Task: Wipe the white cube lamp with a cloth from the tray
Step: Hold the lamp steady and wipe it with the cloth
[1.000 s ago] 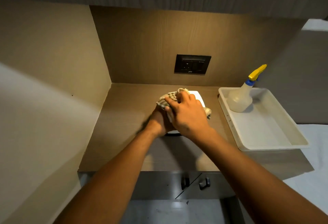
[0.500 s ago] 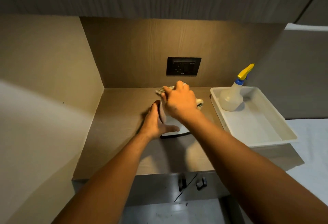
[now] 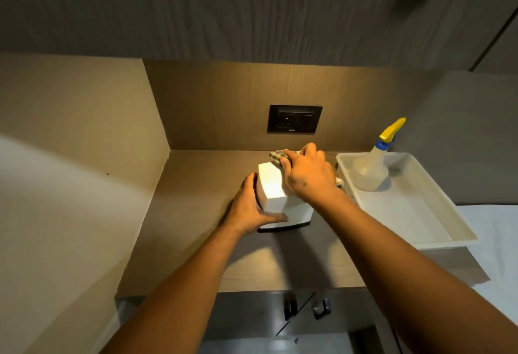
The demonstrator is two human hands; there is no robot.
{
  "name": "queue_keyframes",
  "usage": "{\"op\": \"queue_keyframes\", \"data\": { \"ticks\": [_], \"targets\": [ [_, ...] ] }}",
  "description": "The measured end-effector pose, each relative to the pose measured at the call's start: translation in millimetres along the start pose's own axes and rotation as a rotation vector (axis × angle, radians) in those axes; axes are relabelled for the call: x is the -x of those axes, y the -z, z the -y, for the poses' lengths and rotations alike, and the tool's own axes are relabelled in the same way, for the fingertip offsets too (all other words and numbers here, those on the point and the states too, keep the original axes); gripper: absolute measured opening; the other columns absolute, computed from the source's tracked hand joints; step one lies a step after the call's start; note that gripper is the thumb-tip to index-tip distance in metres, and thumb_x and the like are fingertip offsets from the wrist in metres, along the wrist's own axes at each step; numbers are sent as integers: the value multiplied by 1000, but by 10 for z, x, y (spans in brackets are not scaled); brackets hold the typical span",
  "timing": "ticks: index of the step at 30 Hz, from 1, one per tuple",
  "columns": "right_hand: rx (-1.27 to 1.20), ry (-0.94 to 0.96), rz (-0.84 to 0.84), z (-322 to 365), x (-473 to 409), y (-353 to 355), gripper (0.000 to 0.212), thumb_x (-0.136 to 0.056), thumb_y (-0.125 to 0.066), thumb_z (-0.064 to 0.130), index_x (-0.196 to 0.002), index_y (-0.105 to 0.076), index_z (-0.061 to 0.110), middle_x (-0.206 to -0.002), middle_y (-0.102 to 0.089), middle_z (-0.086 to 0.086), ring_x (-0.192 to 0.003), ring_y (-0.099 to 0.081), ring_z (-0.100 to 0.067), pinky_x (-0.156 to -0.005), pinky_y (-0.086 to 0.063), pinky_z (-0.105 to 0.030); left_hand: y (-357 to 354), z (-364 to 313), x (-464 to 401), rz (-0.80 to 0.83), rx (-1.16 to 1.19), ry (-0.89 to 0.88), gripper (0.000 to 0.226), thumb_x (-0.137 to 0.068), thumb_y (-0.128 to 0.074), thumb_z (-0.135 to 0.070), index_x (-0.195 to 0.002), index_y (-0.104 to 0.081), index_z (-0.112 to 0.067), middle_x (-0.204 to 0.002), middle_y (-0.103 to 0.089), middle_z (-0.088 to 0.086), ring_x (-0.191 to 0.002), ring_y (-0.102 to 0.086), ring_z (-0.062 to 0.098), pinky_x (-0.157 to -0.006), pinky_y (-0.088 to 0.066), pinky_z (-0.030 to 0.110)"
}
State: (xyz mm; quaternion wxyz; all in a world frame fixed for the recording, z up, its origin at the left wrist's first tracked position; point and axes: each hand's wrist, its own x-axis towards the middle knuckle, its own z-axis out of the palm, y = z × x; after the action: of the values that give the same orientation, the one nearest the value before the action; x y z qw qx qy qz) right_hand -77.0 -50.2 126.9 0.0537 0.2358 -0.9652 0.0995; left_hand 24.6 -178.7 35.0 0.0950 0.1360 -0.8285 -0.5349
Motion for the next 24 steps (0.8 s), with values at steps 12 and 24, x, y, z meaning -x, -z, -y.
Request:
{"op": "queue_keyframes", "data": {
  "ticks": [12, 24],
  "targets": [
    [49, 277, -154, 492, 572, -107, 43, -93, -48, 43, -131, -53, 25, -115, -48, -13, -104, -45, -32, -74, -38, -41, -33, -60, -11, 140, 287, -2, 34, -94, -57, -41, -109, -78, -19, -104, -78, 9, -93, -77, 24, -70, -61, 33],
    [-149, -80, -291, 19, 682, -238, 47, -97, -35, 51, -141, -41, 35, -130, -41, -11, -110, -39, -29, -79, -48, -44, -15, 30, -19, -28, 2, 4, 127, -47, -105, -34, -152, -34, -27, -146, -53, -5, -131, -51, 14, -97, -51, 29]
  ]
}}
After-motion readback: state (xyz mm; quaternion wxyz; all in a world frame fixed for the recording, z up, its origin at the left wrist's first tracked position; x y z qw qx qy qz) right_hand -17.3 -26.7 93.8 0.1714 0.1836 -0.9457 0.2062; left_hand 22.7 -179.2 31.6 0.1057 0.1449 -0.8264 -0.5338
